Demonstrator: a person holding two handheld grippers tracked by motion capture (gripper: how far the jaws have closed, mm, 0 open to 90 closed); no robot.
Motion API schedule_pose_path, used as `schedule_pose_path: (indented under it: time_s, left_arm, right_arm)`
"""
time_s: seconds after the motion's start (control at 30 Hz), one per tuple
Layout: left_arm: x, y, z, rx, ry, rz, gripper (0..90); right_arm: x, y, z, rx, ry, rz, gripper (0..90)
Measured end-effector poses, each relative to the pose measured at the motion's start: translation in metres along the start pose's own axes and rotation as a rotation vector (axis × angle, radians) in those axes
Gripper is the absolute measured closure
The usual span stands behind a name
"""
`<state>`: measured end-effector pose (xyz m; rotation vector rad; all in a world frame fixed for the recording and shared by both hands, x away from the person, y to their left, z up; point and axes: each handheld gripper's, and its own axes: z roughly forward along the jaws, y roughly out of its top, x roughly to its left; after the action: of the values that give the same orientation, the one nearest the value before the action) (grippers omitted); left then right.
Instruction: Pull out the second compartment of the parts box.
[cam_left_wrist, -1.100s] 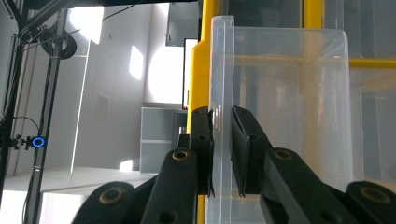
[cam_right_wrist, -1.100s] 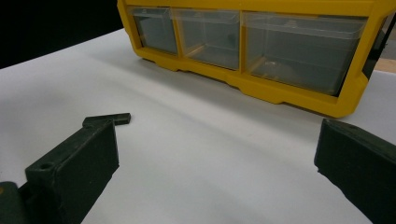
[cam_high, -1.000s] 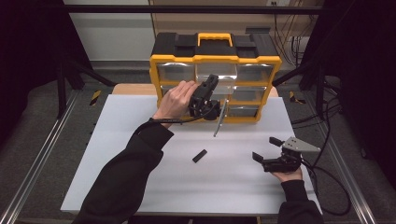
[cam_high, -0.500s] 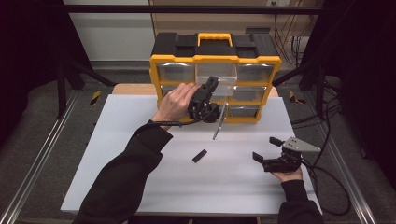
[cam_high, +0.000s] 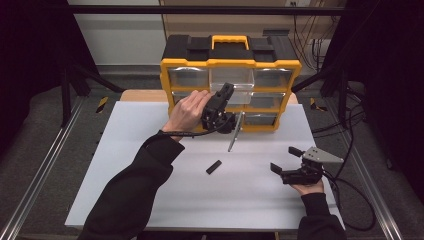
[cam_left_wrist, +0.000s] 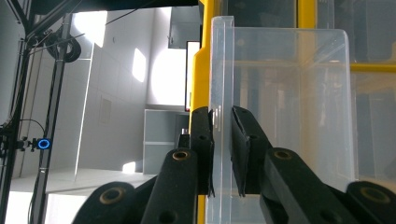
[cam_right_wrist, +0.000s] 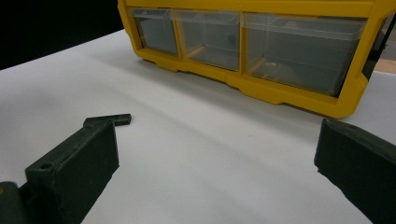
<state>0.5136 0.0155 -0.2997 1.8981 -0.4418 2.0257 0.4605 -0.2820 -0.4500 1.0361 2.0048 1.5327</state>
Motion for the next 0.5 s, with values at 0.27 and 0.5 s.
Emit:
schedule_pose_path:
  time_s: [0.27, 0.5]
  left_arm:
    - [-0.001, 0.002, -0.006, -0.007, 0.001, 0.002, 79.8]
    - [-0.003, 0.005, -0.011, -0.010, 0.003, 0.021, 79.8]
  right_arm:
    - [0.000, 0.000, 0.000, 0.001, 0.000, -0.001, 0.2]
    - [0.000, 0.000, 0.000, 0.005, -0.001, 0.002, 0.2]
